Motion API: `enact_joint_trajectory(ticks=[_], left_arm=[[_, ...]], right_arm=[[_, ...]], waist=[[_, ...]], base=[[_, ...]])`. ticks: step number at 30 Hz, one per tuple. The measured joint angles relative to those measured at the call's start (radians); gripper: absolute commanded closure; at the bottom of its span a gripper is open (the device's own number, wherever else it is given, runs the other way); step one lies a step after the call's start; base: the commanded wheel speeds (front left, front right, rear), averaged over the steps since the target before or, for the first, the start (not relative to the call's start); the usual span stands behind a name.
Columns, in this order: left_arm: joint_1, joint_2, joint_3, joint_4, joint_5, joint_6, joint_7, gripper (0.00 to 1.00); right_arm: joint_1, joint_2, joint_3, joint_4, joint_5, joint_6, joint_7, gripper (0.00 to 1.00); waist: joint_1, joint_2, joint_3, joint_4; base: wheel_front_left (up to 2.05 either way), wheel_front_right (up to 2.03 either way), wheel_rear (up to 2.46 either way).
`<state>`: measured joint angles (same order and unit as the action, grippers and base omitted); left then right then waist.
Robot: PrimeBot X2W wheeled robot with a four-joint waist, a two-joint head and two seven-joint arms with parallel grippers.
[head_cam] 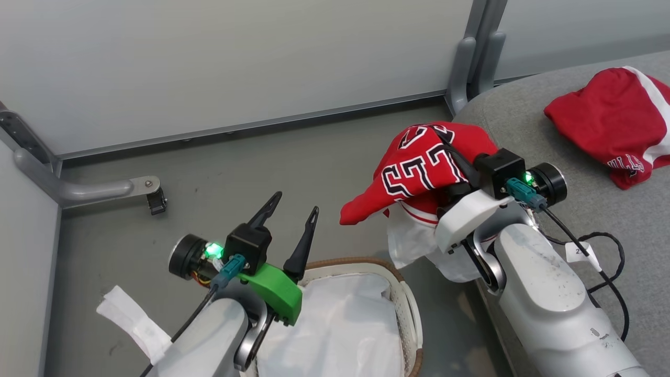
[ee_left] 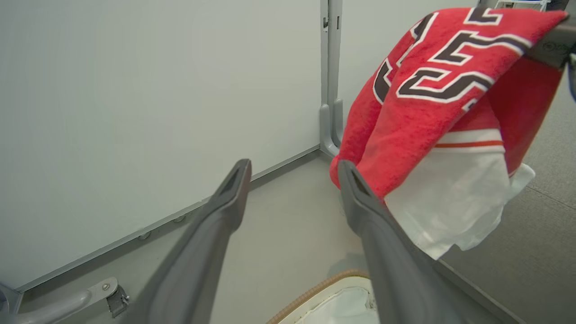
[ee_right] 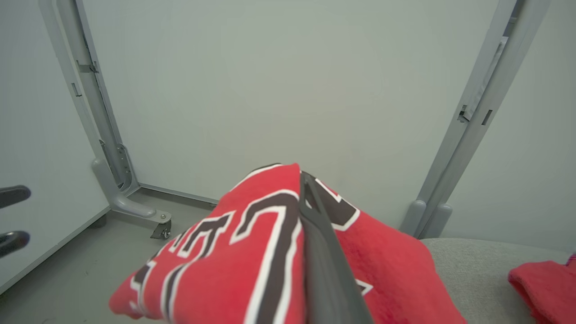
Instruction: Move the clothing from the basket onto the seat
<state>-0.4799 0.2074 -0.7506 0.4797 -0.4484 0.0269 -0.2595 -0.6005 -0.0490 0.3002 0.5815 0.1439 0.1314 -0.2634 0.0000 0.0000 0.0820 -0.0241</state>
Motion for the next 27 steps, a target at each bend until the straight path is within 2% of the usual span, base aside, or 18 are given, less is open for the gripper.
enact_joint_trajectory(ticks=[14, 20, 27], left_arm=[[0.104, -0.051, 0.131, -0.053, 0.078, -0.044, -0.003, 0.0], [0.112, -0.067, 0.158, -0.074, 0.127, -0.066, -0.003, 0.0], [0.096, -0.069, 0.172, -0.089, 0.179, -0.089, -0.003, 0.0]], right_arm=[[0.023, 0.001, -0.063, 0.003, -0.025, 0.0, 0.0, 1.0], [0.019, 0.0, -0.1, -0.009, -0.055, 0.0, 0.0, 1.0], [0.012, 0.0, -0.145, -0.04, -0.067, 0.0, 0.0, 1.0]], waist=[[0.0, 0.0, 0.017, -0.018], [0.0, 0.0, 0.037, -0.072], [0.0, 0.0, 0.082, -0.181]], base=[[0.0, 0.0, 0.0], [0.0, 0.0, 0.0], [0.0, 0.0, 0.0]])
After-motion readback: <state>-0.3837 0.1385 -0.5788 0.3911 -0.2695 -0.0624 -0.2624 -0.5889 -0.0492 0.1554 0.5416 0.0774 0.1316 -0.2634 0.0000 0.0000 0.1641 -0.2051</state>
